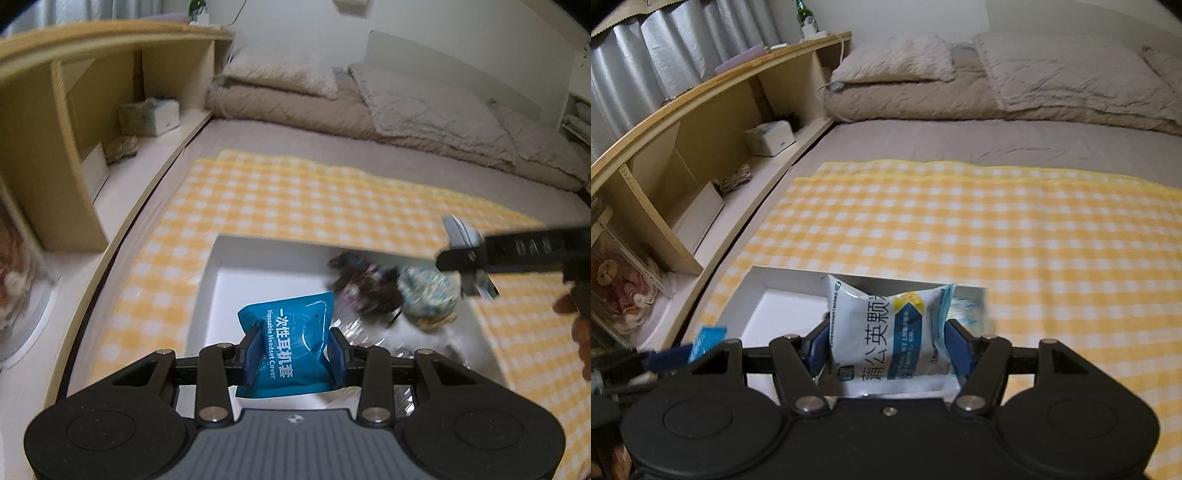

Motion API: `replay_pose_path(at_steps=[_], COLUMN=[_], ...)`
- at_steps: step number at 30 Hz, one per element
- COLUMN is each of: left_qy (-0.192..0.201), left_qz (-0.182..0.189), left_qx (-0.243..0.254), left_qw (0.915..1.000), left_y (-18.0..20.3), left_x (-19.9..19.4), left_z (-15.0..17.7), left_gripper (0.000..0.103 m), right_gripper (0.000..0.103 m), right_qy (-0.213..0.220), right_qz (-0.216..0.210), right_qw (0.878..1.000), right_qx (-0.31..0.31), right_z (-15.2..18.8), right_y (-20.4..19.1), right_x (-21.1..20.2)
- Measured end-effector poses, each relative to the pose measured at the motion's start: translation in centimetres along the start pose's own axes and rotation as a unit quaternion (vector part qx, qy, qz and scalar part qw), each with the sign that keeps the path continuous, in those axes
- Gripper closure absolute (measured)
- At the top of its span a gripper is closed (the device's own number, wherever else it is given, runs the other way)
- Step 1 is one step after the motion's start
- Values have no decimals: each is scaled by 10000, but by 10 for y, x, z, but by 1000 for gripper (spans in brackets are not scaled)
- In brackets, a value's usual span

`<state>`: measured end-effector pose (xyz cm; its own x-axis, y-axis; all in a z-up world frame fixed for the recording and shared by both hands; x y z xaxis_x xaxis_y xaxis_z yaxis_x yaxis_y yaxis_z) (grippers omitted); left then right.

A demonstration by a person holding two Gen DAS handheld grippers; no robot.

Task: Organize soft objects
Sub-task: 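Carry the blue packet and white sachet into the white box, then open both tools to release the packet and sachet in the box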

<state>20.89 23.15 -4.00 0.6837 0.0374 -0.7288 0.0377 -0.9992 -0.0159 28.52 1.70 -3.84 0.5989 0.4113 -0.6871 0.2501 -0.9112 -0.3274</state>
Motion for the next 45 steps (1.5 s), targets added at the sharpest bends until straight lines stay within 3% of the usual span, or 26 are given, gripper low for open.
replay_pose_path(at_steps=[9, 15, 25, 27, 30, 32, 45], left_qy=[-313, -738, -862, -870, -860, -888, -778], left_qz=[44, 124, 172, 180, 310, 338, 204], left_qx=[290, 498, 240, 242, 235, 298, 309], left_qw=[9991, 9960, 9958, 9958, 9955, 9950, 9963], left_y=[-12, -13, -36, -36, -32, -27, -17], left_x=[15, 29, 38, 41, 41, 42, 27], left_z=[20, 34, 40, 39, 38, 38, 31], left_gripper=[62, 62, 60, 55, 39, 33, 29], right_gripper=[38, 37, 37, 30, 16, 16, 15], right_qy=[-276, -329, -623, -656, -593, -598, -456], right_qz=[-290, -433, -692, -769, -751, -660, -591], right_qw=[9992, 9984, 9957, 9949, 9954, 9960, 9972], right_qx=[-44, -158, -13, -7, -60, -66, -75], right_z=[1, -8, -13, -11, -9, -7, -11], right_y=[-58, -91, -123, -127, -129, -126, -99], right_x=[53, 81, 140, 148, 152, 152, 120])
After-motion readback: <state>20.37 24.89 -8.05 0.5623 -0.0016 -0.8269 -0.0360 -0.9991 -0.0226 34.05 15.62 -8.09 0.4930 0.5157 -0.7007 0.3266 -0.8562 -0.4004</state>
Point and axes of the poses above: each gripper's, at about its wrist camera, not at the fingertips, and x roughly the way its jaws point, y to its right, z to its underside, the point moved 3 cm from there along x, roughly the way its jaws point, and after that the axes turned 5 degrees about -z, right-handed, at the moved point
